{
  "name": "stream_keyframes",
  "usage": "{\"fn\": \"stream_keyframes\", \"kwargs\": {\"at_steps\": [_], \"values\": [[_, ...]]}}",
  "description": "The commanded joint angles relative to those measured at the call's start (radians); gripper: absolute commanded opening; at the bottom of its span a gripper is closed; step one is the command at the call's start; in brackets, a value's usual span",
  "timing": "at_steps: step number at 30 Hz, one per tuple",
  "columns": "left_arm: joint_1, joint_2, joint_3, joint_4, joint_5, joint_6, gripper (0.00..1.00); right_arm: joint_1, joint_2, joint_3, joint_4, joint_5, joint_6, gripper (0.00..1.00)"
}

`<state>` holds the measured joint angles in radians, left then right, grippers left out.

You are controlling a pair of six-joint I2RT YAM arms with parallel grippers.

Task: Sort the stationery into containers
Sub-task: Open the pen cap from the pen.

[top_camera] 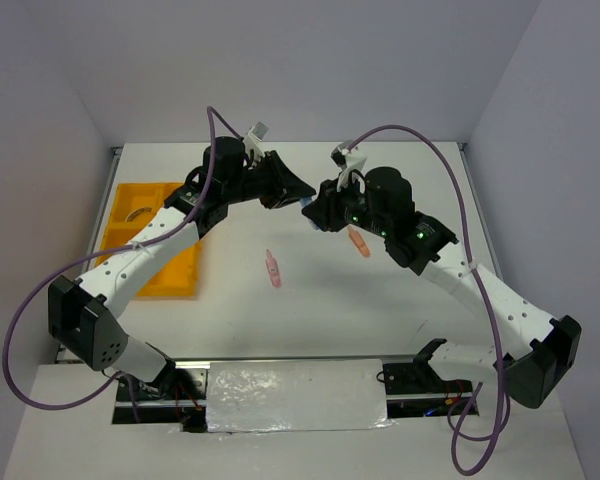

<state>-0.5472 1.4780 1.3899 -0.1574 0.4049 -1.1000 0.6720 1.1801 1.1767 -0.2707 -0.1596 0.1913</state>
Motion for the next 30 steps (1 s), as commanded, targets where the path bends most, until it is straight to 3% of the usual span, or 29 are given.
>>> {"fn": "stream_keyframes", "kwargs": {"at_steps": [1,3,4,7,9,12,17,19,22,30], "values": [[-0.007,0.004,0.046,0.055,-0.001,-0.011,0.41,0.026,-0.042,-0.008,0.076,-0.047,-0.016,0.0],[-0.007,-0.001,0.044,0.055,-0.006,-0.001,0.51,0.024,-0.046,-0.011,0.077,-0.047,-0.015,0.0],[-0.007,-0.002,0.046,0.052,-0.011,0.003,0.63,0.024,-0.05,-0.009,0.076,-0.046,-0.018,0.0],[-0.007,-0.007,0.054,0.036,-0.032,0.034,0.85,0.023,-0.048,-0.006,0.048,-0.022,-0.026,0.0],[-0.007,-0.013,0.055,0.01,-0.052,0.048,0.86,0.023,-0.053,-0.008,0.041,-0.014,-0.029,0.0],[-0.007,-0.025,0.044,0.001,-0.086,0.06,0.83,0.023,-0.056,-0.006,0.024,-0.008,-0.032,0.0],[-0.003,-0.036,0.05,-0.011,-0.118,0.083,0.68,0.023,-0.056,-0.009,-0.002,0.034,-0.03,0.0],[-0.003,-0.035,0.061,-0.021,-0.118,0.092,0.55,0.023,-0.056,-0.008,-0.012,0.037,-0.029,0.0],[-0.002,-0.039,0.055,-0.007,-0.115,0.089,0.53,0.023,-0.047,0.001,-0.027,0.049,-0.024,0.0],[-0.003,-0.053,0.061,-0.03,-0.133,0.114,0.29,0.023,-0.016,0.017,-0.048,0.054,-0.006,0.0]]}}
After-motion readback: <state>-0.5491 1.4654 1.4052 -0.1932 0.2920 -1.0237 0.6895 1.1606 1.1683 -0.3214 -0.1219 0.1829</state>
